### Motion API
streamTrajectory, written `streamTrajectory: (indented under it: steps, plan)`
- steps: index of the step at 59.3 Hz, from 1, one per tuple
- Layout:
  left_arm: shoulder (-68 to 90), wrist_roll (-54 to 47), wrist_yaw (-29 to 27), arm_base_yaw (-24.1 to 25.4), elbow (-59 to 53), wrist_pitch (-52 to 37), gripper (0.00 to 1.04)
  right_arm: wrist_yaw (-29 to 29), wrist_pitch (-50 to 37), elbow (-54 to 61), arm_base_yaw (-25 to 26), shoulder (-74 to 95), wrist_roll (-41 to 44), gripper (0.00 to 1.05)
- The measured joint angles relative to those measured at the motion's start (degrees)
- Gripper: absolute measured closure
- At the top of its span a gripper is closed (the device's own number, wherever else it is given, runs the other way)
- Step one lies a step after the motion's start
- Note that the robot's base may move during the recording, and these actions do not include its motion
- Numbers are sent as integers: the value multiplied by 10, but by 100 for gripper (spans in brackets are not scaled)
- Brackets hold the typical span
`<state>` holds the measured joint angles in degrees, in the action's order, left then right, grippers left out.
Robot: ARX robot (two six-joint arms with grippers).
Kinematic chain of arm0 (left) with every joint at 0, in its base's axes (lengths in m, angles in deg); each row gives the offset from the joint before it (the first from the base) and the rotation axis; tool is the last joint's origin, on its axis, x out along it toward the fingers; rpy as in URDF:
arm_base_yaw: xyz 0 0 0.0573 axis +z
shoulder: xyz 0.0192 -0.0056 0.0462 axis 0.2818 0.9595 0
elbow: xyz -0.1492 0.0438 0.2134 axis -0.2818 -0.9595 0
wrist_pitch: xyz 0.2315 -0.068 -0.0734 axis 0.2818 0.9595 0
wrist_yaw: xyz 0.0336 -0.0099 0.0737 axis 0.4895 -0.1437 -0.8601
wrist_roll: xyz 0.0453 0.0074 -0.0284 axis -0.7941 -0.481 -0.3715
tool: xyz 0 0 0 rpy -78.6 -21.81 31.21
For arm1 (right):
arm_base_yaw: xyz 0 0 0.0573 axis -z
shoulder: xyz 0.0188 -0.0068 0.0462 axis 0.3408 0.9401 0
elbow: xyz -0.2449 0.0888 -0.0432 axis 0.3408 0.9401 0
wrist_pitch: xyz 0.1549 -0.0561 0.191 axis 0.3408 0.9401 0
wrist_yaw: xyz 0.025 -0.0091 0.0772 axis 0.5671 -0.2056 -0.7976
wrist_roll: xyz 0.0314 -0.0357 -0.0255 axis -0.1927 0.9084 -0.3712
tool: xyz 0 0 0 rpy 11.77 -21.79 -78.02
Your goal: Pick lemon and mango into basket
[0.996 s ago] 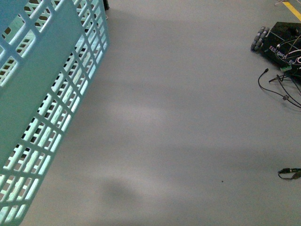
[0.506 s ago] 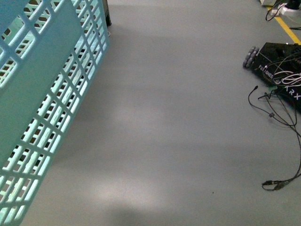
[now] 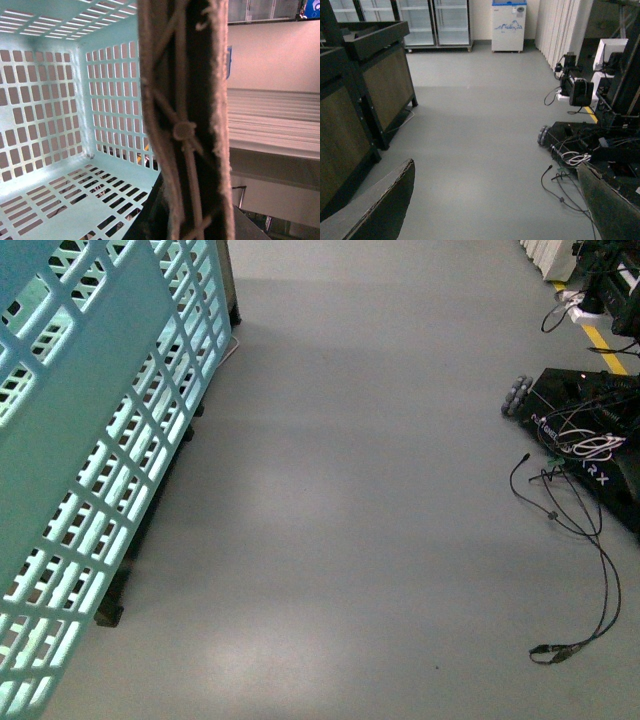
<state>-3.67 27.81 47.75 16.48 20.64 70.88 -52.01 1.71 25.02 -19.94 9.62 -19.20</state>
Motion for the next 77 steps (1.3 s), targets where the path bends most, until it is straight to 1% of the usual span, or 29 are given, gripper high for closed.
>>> streamTrajectory:
  steps: [61,69,77]
  plan:
    - [0,0,0,0,1,0,99,2,0,0,0,0,0,9]
    - [0,5,14,-3,1,0,100,2,0,0,0,0,0,9]
    - [0,5,2,-2,2,0,100,1,0,0,0,0,0,9]
